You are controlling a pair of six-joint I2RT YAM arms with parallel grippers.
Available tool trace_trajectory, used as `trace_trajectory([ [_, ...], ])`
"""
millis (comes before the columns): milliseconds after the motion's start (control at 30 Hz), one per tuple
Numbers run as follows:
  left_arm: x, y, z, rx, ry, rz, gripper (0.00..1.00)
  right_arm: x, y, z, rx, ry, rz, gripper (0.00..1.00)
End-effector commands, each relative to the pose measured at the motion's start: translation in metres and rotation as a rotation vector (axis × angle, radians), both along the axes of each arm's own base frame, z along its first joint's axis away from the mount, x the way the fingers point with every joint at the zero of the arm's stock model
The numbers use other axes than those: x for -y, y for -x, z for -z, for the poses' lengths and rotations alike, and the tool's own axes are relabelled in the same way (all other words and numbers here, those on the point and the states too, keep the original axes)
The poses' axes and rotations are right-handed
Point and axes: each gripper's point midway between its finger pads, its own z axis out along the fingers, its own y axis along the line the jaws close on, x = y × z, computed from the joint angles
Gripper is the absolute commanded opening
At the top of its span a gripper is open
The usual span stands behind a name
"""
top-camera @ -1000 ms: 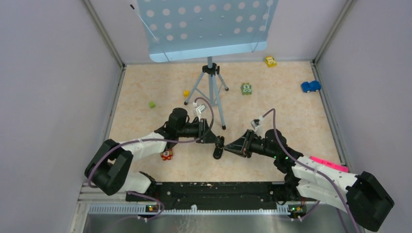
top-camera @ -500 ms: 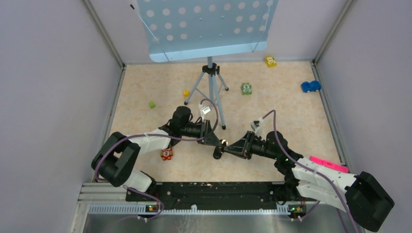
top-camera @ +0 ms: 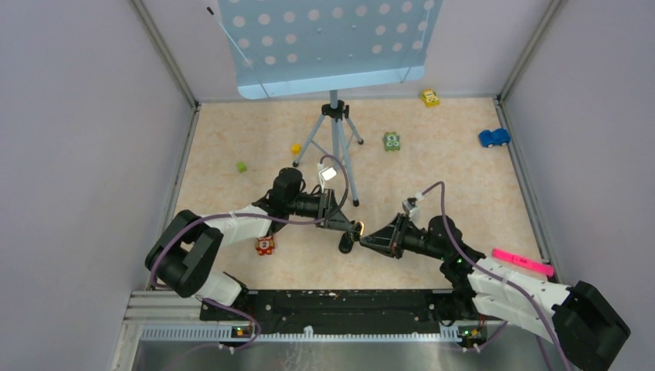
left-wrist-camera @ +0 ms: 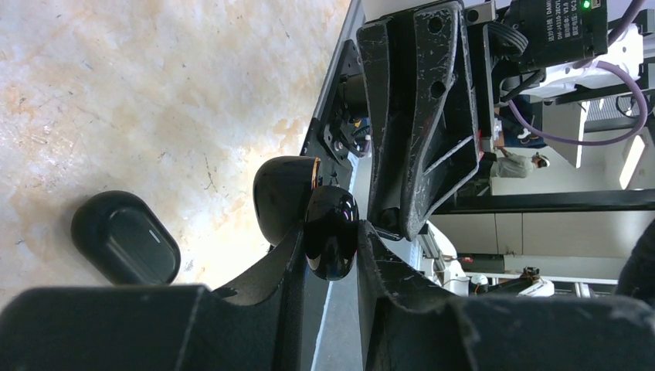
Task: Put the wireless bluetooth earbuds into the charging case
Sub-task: Insert the left earbud into the left side groove of the charging case.
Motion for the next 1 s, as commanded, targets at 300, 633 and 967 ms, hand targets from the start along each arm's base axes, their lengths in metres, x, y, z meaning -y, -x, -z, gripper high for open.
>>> trace_trajectory([
  [300,0.003,-0.002,-0.016,0.075,0.037,0.012,0.0,-0.009,0.0,-0.014,0.012,-0.068,-0.031,0.0],
  [633,0.002,-0.002,-0.016,0.086,0.031,0.016,0.0,-0.012,0.002,-0.01,-0.001,-0.052,-0.04,0.0],
  [967,0.002,-0.002,-0.021,0.097,0.036,0.011,0.0,-0.015,0.004,-0.01,-0.005,-0.034,-0.051,0.0],
])
